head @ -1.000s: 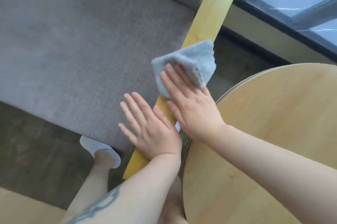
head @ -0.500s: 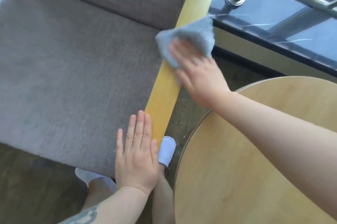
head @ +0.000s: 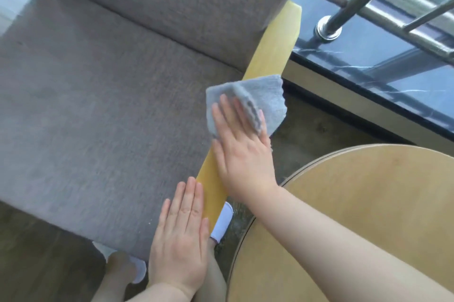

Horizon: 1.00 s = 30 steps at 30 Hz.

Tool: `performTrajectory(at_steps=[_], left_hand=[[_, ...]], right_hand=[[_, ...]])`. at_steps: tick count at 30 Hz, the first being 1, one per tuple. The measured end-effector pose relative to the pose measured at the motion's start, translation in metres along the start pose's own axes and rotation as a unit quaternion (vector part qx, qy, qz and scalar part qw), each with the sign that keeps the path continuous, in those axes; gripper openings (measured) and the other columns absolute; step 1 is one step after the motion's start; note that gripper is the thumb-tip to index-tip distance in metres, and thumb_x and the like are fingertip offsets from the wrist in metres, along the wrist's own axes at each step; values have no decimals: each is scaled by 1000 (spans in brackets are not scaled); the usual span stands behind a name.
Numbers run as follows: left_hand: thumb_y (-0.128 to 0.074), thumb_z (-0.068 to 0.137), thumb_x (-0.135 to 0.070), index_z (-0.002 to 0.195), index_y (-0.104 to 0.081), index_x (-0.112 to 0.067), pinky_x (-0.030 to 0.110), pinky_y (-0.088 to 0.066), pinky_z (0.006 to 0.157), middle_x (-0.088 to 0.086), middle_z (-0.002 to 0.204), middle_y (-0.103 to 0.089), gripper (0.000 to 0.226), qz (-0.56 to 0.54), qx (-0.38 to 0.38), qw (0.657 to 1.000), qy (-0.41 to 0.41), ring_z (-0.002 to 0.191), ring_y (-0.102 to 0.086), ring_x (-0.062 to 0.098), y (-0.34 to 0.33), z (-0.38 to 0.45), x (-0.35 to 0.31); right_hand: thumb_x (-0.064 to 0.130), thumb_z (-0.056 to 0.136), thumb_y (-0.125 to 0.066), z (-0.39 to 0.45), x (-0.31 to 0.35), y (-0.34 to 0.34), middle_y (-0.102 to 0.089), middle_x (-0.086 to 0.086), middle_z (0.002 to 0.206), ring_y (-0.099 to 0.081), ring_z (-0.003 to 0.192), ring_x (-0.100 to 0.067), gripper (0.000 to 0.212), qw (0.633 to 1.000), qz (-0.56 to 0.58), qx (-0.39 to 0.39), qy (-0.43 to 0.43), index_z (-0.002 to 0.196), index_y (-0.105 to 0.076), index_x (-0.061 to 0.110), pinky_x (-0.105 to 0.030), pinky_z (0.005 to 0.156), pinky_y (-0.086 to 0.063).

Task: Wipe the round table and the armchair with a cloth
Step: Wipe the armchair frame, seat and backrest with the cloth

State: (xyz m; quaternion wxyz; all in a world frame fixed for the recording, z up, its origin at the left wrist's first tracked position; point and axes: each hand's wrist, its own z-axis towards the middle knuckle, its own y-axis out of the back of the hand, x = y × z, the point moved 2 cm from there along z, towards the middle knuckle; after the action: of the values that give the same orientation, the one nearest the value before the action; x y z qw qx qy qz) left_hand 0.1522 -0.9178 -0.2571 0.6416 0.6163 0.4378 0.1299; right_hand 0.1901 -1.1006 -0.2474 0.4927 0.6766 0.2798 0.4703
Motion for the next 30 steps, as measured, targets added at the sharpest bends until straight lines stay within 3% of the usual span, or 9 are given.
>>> performTrajectory(at_steps=[3,8,11,14,17,19,24,28,30], left_hand=[[-15,105,-33,154,-18,-10,38,-15,120,0,163,-15,54,12,12,1000,11,150,-14,17,0,-1,-1],[-13,105,-32,153,-19,-10,43,-16,119,2,161,-20,53,35,29,999,12,150,-14,18,2,-3,-1],[-23,101,-28,152,-23,-9,42,-12,118,4,160,-23,54,7,10,999,53,149,-16,19,8,5,-11],[-27,98,-25,153,-21,-10,39,-7,119,2,160,-20,58,-37,-28,993,106,149,-14,18,8,58,-25],[-23,100,-25,154,-17,-9,42,-13,119,3,161,-18,57,14,-18,999,45,149,-15,16,-1,98,-30],[-26,99,-25,154,-18,-8,42,-15,119,3,161,-18,57,37,-23,999,31,148,-16,17,-6,97,-29],[-29,98,-21,151,-26,-7,44,-18,118,5,159,-23,55,48,-47,998,0,147,-19,19,-5,93,-32],[-26,101,-20,152,-26,-7,43,-20,118,3,159,-23,53,40,-46,998,-9,148,-19,18,-6,94,-34],[-26,101,-19,152,-28,-7,42,-21,118,3,159,-24,52,33,-49,998,-5,147,-20,17,-7,94,-32]], right_hand=[[32,98,-36,4,-21,4,-34,3,154,-31,141,-14,51,992,-28,39,119,148,-37,18,-41,120,-7],[29,97,-35,42,-17,0,-23,-1,159,-14,147,-16,56,991,16,-76,-106,151,-28,15,-48,117,-17],[30,96,-36,-18,12,-11,-21,-2,159,-10,148,-14,57,998,41,-16,-51,151,-28,14,-51,115,-23],[30,98,-36,-7,-19,-5,-25,-3,157,-14,147,-13,55,999,20,-5,46,149,-32,13,-49,116,-23],[30,99,-33,52,-43,7,-21,-3,159,-11,148,-15,55,998,11,-49,-33,151,-27,13,-33,120,-3],[26,98,-36,48,-32,3,-22,-7,159,-12,148,-19,56,988,51,-88,-114,151,-27,9,-34,121,-6],[28,99,-34,21,-38,-1,-26,-12,156,-16,147,-22,54,998,56,-34,15,148,-31,5,-38,120,-13],[24,102,-27,118,-73,21,-11,-7,161,-5,149,-20,54,987,26,-83,-138,153,-15,7,-37,121,-3],[22,102,-27,112,-58,16,-10,-7,161,-3,149,-20,54,976,48,-104,-183,153,-13,6,-35,121,-1]])
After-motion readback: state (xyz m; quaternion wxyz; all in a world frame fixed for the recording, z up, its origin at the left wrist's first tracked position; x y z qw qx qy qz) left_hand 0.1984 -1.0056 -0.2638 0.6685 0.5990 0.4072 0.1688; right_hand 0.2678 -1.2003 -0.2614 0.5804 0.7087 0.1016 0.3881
